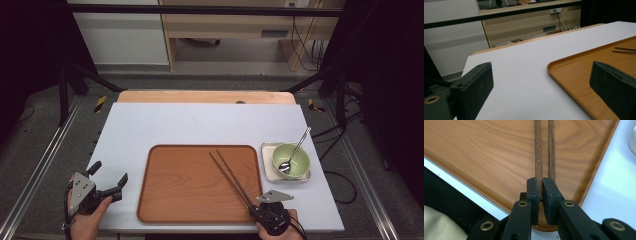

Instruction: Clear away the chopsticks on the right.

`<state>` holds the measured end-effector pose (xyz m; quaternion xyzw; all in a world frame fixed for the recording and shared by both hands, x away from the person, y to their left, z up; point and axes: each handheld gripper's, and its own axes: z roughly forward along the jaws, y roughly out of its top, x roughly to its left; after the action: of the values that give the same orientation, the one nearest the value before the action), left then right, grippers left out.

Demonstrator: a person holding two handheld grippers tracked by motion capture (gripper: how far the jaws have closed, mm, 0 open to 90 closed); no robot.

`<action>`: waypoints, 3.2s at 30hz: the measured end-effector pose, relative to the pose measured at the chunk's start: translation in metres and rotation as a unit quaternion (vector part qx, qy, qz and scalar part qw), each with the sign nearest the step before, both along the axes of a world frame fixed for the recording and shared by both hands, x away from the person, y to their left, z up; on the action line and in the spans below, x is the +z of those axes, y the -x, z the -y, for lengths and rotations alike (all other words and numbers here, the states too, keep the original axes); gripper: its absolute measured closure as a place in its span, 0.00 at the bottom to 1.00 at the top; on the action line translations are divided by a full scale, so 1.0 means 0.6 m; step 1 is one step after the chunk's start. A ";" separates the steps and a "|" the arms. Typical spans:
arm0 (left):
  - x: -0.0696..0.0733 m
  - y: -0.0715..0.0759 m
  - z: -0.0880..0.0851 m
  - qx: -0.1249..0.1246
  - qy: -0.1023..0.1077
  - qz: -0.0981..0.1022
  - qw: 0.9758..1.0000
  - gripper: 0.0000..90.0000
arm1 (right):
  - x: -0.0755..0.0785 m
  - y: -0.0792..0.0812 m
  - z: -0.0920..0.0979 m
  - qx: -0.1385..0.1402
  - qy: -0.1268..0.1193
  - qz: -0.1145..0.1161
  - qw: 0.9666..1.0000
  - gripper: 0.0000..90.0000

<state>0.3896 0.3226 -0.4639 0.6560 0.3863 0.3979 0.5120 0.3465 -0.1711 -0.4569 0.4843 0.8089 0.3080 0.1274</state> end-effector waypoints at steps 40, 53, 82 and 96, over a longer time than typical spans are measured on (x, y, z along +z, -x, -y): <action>0.025 0.005 0.021 -0.032 0.008 -0.016 0.999 0.07 | 0.017 -0.046 0.014 0.027 -0.052 0.051 0.997 0.58; 0.037 -0.006 0.031 -0.030 0.026 -0.047 0.998 0.04 | 0.043 -0.136 -0.012 0.047 -0.067 0.089 0.993 0.34; 0.089 -0.068 0.301 -0.183 -0.063 -0.134 0.972 0.09 | 0.111 -0.097 0.173 -0.094 -0.109 0.246 0.958 0.18; 0.083 -0.087 0.359 -0.228 -0.111 -0.178 0.951 0.52 | 0.062 -0.055 0.234 -0.155 -0.094 0.267 0.947 0.11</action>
<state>0.4420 0.1073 -0.4141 0.8393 0.2644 0.1875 0.4364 0.3793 -0.3116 -0.4197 0.5135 0.6277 0.4767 0.3391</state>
